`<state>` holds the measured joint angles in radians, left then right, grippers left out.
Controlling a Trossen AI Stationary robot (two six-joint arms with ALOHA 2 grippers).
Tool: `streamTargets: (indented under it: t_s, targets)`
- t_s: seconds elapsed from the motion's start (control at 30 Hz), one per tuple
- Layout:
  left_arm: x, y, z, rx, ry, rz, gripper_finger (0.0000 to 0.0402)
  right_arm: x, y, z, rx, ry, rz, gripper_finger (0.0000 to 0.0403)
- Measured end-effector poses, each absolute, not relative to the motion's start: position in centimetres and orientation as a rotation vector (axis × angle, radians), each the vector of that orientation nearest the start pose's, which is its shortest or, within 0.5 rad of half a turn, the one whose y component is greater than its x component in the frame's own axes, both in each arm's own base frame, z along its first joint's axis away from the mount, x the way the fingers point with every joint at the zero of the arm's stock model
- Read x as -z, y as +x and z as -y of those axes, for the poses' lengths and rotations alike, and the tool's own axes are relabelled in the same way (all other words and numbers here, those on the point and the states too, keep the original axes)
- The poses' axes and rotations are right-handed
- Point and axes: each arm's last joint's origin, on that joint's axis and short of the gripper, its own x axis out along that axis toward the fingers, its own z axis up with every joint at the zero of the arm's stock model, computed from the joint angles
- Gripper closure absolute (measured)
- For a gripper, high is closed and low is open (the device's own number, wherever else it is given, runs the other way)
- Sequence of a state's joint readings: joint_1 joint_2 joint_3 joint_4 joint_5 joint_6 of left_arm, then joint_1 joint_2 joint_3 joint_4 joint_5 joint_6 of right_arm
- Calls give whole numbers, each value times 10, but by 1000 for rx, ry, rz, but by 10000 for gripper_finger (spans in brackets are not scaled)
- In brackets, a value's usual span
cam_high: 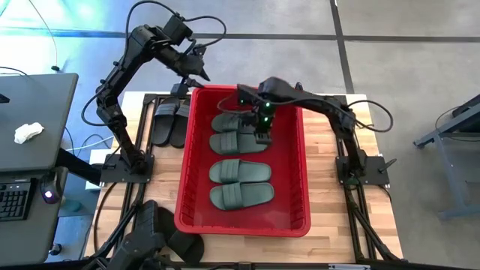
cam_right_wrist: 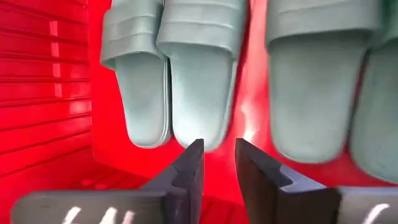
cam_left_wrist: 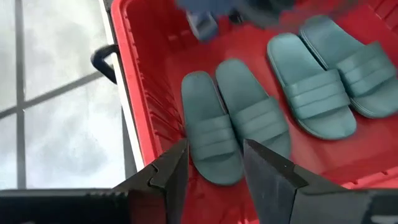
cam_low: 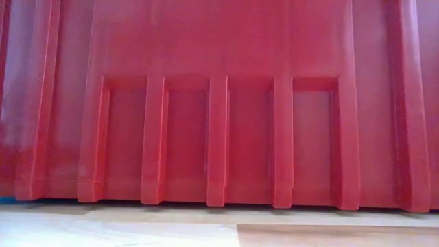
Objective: Pick and place slides into bin
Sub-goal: Adjust the red container on the table
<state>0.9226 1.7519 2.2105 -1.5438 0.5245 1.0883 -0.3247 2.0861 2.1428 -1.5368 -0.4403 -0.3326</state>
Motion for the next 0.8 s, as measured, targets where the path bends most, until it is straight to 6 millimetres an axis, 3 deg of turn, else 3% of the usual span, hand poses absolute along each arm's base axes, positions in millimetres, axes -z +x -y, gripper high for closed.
streamTargets:
  t_s: [0.2, 0.47, 0.67, 0.8]
  targets:
    - [-442, 194, -232, 96, 246, -899, 263, -361, 368, 128, -314, 198, -1171, 338]
    - [-441, 188, -235, -98, 200, -1071, 263, -413, 321, 140, -209, 194, -1028, 386]
    - [-440, 181, -241, -379, 198, -1284, 263, -428, 306, 137, -189, 180, -986, 401]
    - [-440, 179, -243, -461, 221, -1351, 263, -431, 303, 136, -193, 162, -977, 401]
